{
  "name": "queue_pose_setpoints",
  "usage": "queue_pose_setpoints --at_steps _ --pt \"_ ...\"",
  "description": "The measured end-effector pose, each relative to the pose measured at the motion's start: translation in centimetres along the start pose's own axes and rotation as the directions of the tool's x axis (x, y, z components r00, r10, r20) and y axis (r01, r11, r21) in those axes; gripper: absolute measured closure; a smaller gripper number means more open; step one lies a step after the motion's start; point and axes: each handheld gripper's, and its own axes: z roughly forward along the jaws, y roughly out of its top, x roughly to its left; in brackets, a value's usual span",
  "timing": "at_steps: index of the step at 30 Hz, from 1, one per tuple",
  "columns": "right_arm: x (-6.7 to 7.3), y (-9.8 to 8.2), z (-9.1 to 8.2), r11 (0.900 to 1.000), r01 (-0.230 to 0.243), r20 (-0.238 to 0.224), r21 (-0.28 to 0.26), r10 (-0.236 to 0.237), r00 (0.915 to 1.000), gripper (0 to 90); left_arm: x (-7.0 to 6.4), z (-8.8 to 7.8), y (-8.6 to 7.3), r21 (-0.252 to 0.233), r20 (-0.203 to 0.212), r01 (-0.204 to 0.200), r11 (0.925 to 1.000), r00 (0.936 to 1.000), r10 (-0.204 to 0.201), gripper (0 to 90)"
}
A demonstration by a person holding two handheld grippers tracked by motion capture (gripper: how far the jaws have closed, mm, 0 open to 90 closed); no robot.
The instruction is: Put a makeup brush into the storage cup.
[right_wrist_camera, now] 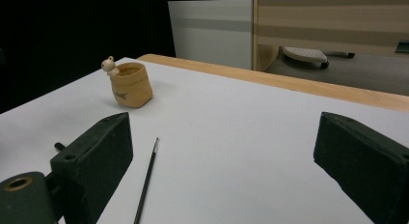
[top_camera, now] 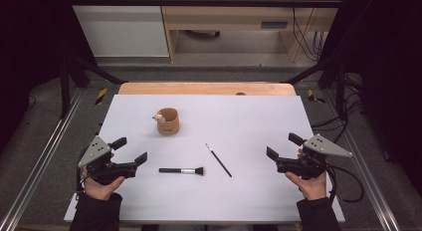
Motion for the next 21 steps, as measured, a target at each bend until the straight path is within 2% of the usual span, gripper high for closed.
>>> queue_pose_setpoints --at_steps 10,14,21 --pt "0.1 0.0 -0.1 1.000 0.003 0.004 0.005 -0.003 1.0000 6.9 0.0 0.1 0.0 0.015 0.010 -0.004 0.9999 0.9999 0.004 8.3" --pt "0.3 0.1 -0.2 1.000 0.021 0.005 0.006 -0.021 0.9998 6.8 -0.5 0.4 0.2 0.035 0.034 -0.028 0.9990 0.9990 0.027 8.3" --pt "0.4 0.0 -0.1 1.000 0.020 0.002 0.014 -0.020 0.9998 6.8 -1.4 1.5 0.4 0.074 0.065 -0.062 0.9953 0.9962 0.058 8.3"
